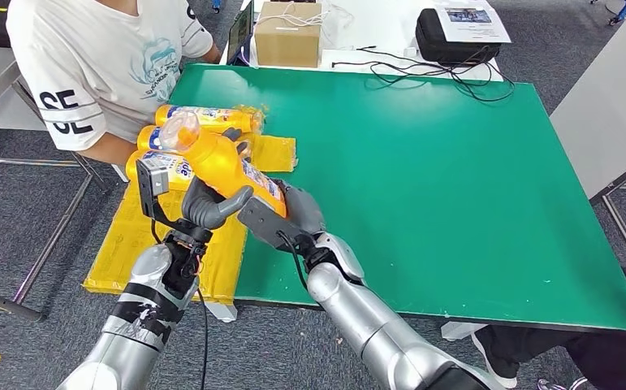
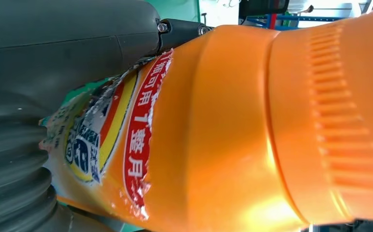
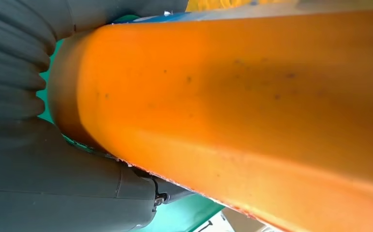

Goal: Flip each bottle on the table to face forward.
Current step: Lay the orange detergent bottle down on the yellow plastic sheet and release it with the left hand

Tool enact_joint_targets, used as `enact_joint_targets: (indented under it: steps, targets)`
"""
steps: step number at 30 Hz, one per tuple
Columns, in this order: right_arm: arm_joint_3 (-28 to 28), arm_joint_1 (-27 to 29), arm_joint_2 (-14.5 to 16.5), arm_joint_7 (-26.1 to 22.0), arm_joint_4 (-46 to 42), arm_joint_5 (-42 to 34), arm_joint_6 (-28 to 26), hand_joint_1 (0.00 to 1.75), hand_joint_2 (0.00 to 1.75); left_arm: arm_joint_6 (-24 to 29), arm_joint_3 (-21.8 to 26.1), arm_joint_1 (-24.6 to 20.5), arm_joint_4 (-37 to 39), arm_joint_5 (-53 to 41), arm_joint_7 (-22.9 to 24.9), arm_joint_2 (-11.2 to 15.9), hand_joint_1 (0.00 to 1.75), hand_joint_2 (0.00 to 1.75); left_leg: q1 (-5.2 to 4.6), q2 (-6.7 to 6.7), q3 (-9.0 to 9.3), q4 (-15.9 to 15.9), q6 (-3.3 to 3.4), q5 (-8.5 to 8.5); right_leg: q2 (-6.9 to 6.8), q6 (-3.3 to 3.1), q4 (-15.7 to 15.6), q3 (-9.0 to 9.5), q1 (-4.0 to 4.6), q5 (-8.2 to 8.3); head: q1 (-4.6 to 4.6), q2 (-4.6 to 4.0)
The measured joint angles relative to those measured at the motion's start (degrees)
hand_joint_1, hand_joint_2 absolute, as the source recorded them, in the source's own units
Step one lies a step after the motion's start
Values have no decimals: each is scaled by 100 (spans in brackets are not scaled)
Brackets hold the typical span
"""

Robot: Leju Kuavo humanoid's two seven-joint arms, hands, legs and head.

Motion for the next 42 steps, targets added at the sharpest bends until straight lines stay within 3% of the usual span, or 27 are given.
enact_joint_targets:
  steps: [6,10,15,16,19,20,30,42]
  targets:
    - [130,-2,-2,26,28,-98,7,175,175,-2,24,-1,59,10,-14,0,3,175,0,0,0,0,0,0,0,0,0,0,1,0,0,0]
    - [165,-2,0,28,37,-170,11,175,175,-36,39,2,75,49,-15,0,172,175,0,0,0,0,0,0,0,0,1,0,0,0,-1,0]
    - [188,-2,3,7,37,-267,0,175,175,-67,45,3,80,47,-82,0,175,175,0,0,0,0,0,0,0,0,0,0,0,0,0,0]
    - [196,-2,3,2,37,-279,-3,138,175,-68,46,3,80,45,-93,0,175,175,0,0,0,0,0,0,0,0,0,0,0,0,0,0]
    - [216,-1,3,-4,37,-290,-11,7,175,-60,52,3,79,35,-109,0,175,175,0,0,0,0,0,0,0,0,0,0,0,0,0,0]
    - [222,-1,4,-11,36,-291,-22,0,175,-46,58,3,79,31,-111,-2,175,175,0,0,0,0,0,0,0,0,0,0,0,0,0,0]
    - [199,-14,44,-125,-95,-429,-83,0,175,389,132,42,143,-203,-160,-76,175,175,0,0,0,0,0,0,1,0,0,-1,0,0,0,0]
    - [-234,135,16,-378,-630,-831,-52,0,175,837,455,-26,476,-721,-457,0,175,175,1,1,0,0,0,0,-2,0,0,-2,0,0,-1,0]
